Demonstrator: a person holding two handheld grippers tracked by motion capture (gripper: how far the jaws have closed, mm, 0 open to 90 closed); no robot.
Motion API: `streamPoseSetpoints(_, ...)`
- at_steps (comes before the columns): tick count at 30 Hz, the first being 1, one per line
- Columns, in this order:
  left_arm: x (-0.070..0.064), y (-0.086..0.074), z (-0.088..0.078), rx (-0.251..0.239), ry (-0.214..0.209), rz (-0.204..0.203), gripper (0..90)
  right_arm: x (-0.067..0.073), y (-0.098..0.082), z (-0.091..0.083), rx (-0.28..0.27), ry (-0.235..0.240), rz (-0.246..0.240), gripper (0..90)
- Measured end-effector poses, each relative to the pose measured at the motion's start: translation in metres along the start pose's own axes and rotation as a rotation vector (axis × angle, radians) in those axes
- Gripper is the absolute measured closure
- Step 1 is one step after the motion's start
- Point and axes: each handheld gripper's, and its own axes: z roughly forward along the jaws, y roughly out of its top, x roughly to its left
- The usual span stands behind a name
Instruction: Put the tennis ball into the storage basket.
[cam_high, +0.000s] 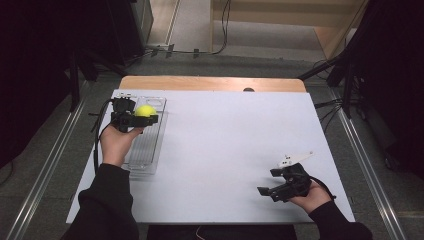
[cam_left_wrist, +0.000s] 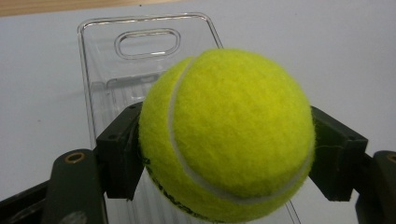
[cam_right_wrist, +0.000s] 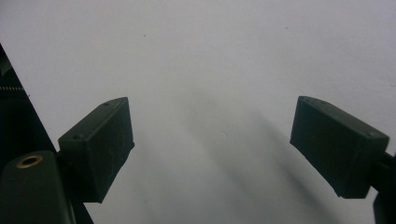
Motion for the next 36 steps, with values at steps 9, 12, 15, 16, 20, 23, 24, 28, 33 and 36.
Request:
streamPoseSetpoints(9,0.004,-0.005,0.009,0.024,0.011,-0.016,25.4,0.0,0.0,0.0,0.0,0.0,0.002,11.4)
streamPoseSetpoints(12,0.004,-0.006,0.011,0.029,0.017,-0.016,25.4,0.0,0.0,0.0,0.0,0.0,0.002,11.4)
streamPoseSetpoints(15,0.004,-0.007,0.012,0.031,0.017,-0.02,25.3,0.0,0.0,0.0,0.0,0.0,0.0,11.4)
streamPoseSetpoints(16,0.005,-0.007,0.012,0.031,0.019,-0.022,25.3,0.0,0.0,0.0,0.001,0.0,0.002,11.4)
streamPoseSetpoints(20,0.006,-0.006,0.011,0.038,0.016,-0.036,24.1,0.0,0.0,0.0,0.001,-0.001,0.001,11.4)
streamPoseSetpoints(23,0.005,-0.004,0.007,0.009,0.007,-0.036,20.0,0.0,0.0,0.0,0.001,0.0,0.001,11.4)
streamPoseSetpoints(24,0.004,-0.003,0.006,0.003,0.003,-0.038,18.4,0.0,0.0,0.0,0.001,0.0,0.0,11.4)
streamPoseSetpoints(28,0.003,0.001,-0.001,-0.018,-0.007,-0.04,16.4,0.0,0.0,0.0,0.002,-0.002,0.002,11.4)
streamPoseSetpoints(33,0.001,0.005,-0.007,-0.02,-0.024,-0.039,14.7,0.0,0.0,0.0,0.002,-0.002,0.002,11.4)
streamPoseSetpoints(36,-0.002,0.007,-0.01,-0.019,-0.039,-0.037,14.8,0.0,0.0,0.0,0.002,-0.002,0.004,11.4)
